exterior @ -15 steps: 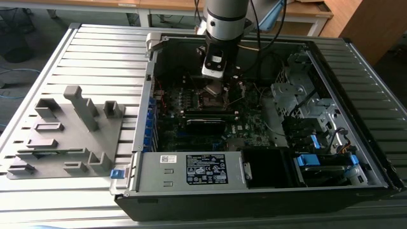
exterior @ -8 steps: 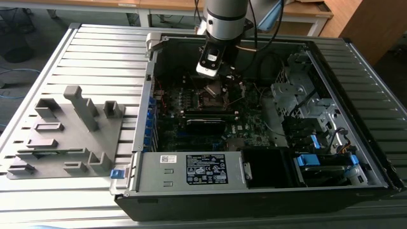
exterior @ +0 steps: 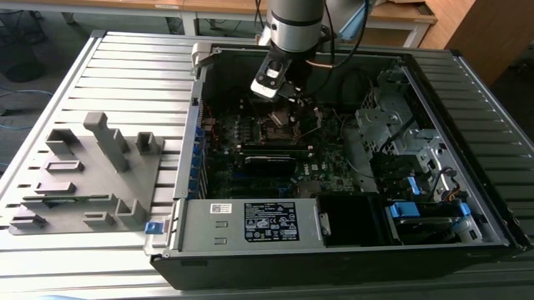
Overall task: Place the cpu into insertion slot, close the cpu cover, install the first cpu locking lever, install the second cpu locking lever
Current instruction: 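Place the cpu into insertion slot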
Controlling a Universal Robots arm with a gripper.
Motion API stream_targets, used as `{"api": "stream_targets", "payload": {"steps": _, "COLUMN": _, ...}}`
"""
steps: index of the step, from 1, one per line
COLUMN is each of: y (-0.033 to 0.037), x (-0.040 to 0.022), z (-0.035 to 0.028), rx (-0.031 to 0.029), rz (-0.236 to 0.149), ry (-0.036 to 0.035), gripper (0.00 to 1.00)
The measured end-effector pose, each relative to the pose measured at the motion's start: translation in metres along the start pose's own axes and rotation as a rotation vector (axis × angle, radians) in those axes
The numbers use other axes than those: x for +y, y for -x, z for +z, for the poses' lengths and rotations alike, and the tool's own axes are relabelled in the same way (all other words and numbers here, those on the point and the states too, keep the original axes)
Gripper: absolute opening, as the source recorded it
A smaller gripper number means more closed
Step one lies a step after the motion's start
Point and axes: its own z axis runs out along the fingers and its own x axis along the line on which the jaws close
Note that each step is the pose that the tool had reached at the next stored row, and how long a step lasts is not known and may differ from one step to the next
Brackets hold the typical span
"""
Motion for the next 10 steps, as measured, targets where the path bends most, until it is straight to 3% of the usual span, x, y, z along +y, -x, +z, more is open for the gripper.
{"api": "stream_targets", "payload": {"steps": 10, "y": 0.0000, "x": 0.0000, "z": 0.0003, "rx": -0.0138, "rz": 0.178, "ry": -0.0031, "gripper": 0.54}}
